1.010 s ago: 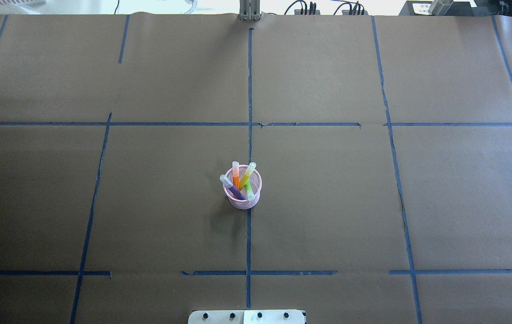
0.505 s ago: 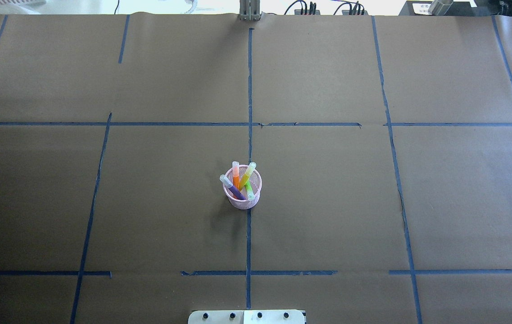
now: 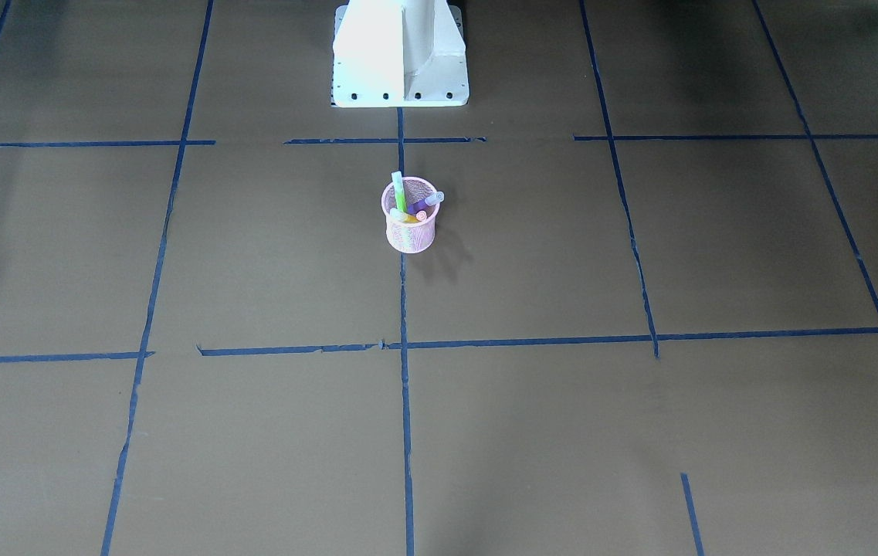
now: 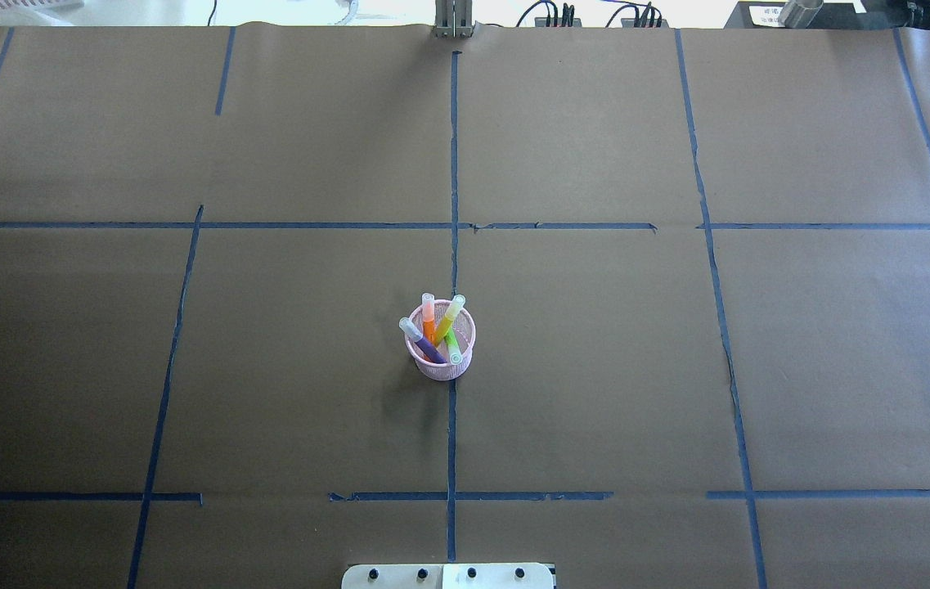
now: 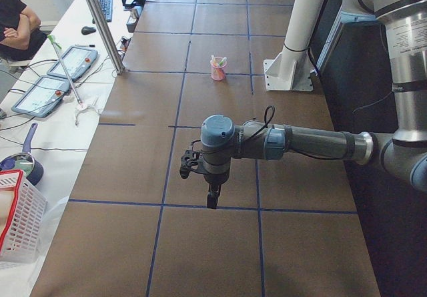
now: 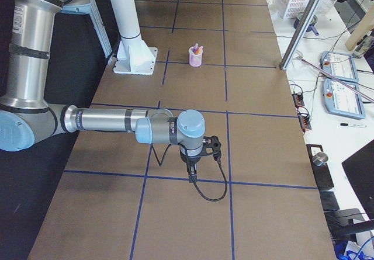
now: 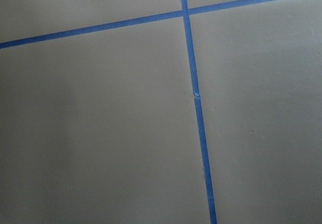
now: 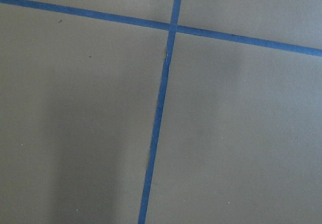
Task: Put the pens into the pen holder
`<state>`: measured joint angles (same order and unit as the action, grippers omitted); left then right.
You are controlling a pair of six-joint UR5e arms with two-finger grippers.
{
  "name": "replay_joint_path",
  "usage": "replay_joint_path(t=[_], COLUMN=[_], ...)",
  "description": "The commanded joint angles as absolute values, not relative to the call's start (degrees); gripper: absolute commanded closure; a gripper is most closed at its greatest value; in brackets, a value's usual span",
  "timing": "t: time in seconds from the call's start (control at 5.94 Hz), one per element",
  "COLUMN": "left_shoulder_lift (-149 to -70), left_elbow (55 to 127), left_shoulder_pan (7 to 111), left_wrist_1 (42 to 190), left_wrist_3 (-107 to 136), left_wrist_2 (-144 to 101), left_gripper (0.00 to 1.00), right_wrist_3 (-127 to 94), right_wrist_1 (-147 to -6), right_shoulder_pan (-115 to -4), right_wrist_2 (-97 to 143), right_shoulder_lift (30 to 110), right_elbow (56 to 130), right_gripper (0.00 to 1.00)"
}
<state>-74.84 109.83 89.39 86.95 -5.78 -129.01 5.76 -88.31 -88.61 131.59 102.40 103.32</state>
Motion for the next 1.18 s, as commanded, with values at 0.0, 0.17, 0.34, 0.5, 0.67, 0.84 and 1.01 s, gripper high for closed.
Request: replay_joint_path(t=[0.0, 0.17, 0.34, 0.5, 0.67, 0.84, 1.01], left_shoulder_lift=[-75.1, -75.8, -75.7, -75.7, -75.8, -75.0, -74.9], left_elbow=[108.8, 108.5, 108.5, 108.7, 108.0, 108.7, 108.6], left_shoulder_pan=[89.4, 89.4, 89.4, 89.5, 89.4, 89.5, 89.5], left_wrist_1=[86.7, 86.7, 86.8, 86.7, 86.8, 86.8, 86.8], left_wrist_3=[-5.8, -5.8, -5.8, -5.8, -5.9, -5.9, -5.9], left_wrist_2=[-130.2, -134.6, -135.1, -135.5, -135.1, -135.1, -134.9], left_gripper=[0.0, 0.0, 0.0, 0.0, 0.0, 0.0, 0.0], right_wrist_3=[5.5, 5.5, 5.5, 5.5, 5.4, 5.4, 5.3], right_wrist_1=[-88.3, -88.3, -88.3, -88.3, -88.3, -88.3, -88.3], right_shoulder_pan=[-88.5, -88.4, -88.4, -88.5, -88.5, -88.4, -88.4], right_wrist_2=[131.7, 131.7, 131.9, 132.3, 132.4, 132.5, 132.5], right_shoulder_lift=[102.6, 102.6, 102.6, 102.6, 102.6, 102.5, 102.5], right_elbow=[103.4, 103.4, 103.4, 103.4, 103.4, 103.4, 103.4], right_gripper=[0.0, 0.0, 0.0, 0.0, 0.0, 0.0, 0.0])
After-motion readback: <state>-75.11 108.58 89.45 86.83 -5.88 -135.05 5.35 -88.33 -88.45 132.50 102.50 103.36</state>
